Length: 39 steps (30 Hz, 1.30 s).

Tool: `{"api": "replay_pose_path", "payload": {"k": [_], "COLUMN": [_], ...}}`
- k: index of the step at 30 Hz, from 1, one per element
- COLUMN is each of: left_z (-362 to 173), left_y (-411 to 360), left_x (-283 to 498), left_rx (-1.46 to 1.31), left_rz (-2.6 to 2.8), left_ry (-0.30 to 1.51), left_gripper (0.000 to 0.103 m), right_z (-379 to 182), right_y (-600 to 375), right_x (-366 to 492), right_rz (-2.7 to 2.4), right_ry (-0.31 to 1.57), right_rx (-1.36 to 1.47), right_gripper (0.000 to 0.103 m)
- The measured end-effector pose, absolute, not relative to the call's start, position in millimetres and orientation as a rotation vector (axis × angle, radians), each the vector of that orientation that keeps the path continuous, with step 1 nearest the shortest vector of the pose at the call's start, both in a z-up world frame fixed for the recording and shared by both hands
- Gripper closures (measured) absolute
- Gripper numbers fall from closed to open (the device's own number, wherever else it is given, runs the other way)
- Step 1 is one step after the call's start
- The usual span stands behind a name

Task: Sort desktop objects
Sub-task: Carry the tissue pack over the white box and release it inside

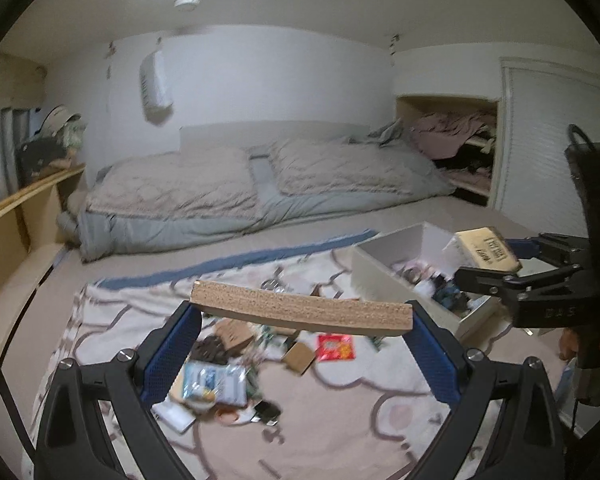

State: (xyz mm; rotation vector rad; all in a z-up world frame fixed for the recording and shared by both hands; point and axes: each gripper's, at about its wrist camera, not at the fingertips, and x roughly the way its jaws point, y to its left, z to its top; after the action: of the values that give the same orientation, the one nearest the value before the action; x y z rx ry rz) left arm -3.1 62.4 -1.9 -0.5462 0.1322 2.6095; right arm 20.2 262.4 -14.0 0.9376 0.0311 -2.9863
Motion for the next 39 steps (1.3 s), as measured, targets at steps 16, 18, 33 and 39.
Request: {"api": "replay_pose_path", "payload": {"k": [16, 18, 33, 39], "left_z": [39.5, 42.9, 63.8, 46.4], "left_y": [131.2, 139.3, 218.9, 257.5], "left_x": [-17.8, -24.6, -86.1, -107.4], "left_rx": [-0.426, -0.427, -0.367, -0.402], "left_rz": [2.573, 2.569, 2.53, 2.465], "left_ry": [0.108, 0.108, 0.183, 0.16], "left_gripper": [0.003, 0.003, 0.003, 0.003], "right_z": [-1.0, -6.3, -57.0, -79.4], "right_y": [338.5, 357.0, 440.8, 463.9], "right_x": [11.7, 5.1, -37.5, -54.7], "right_rz": [-3.186, -3.195, -3.333, -3.345], "right_ry": [-0.224, -0.287, -0.348, -0.398], "right_rx": [0.898, 0.93, 1.179, 1.274], "right_gripper": [0.022, 0.022, 0.022, 0.022]}}
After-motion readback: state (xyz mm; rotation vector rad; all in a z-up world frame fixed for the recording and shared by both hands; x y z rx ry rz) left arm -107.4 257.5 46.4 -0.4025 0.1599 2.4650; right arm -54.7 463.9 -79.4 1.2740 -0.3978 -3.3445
